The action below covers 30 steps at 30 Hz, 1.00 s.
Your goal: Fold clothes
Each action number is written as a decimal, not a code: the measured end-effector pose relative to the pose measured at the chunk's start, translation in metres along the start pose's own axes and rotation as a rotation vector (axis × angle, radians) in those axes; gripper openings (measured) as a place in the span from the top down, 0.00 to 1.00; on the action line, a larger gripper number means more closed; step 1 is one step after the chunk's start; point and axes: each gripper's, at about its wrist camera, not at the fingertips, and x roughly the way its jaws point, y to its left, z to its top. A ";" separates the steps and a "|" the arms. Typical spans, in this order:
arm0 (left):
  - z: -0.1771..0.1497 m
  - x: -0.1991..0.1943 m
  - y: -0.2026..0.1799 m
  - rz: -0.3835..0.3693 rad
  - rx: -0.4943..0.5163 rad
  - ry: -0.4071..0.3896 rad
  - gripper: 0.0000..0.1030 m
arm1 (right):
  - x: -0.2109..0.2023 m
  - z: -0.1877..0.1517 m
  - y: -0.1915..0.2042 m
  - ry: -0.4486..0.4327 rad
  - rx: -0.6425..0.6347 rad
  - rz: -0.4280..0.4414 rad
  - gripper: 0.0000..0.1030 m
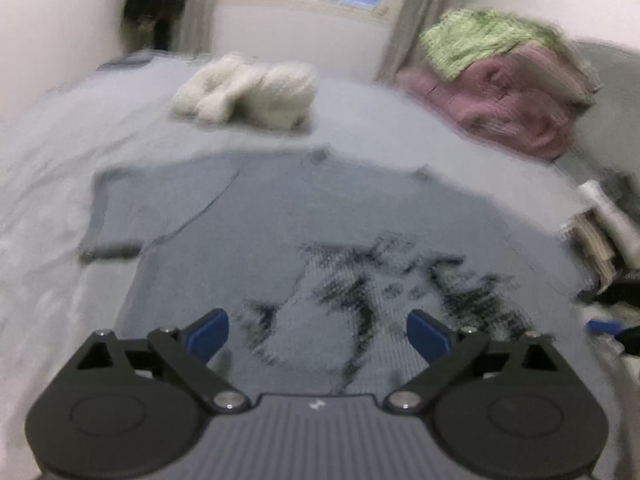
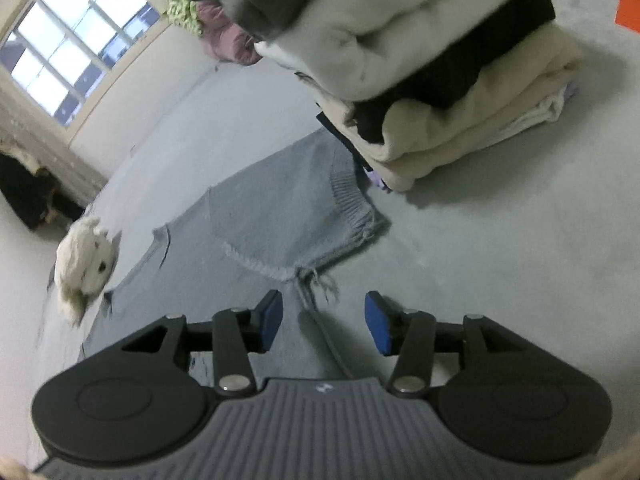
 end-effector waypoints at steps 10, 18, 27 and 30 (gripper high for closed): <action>0.013 0.007 0.010 -0.029 -0.019 -0.007 0.07 | 0.031 0.010 0.016 -0.138 -0.005 -0.056 0.51; 0.022 0.017 0.027 -0.027 -0.103 0.008 0.07 | 0.044 0.009 0.039 -0.213 -0.025 -0.137 0.88; 0.026 0.022 0.037 -0.053 -0.158 0.031 0.07 | 0.041 -0.009 0.090 -0.271 -0.275 -0.167 0.89; 0.028 0.021 0.040 -0.058 -0.170 0.032 0.07 | 0.039 -0.016 0.112 -0.263 -0.373 -0.164 0.89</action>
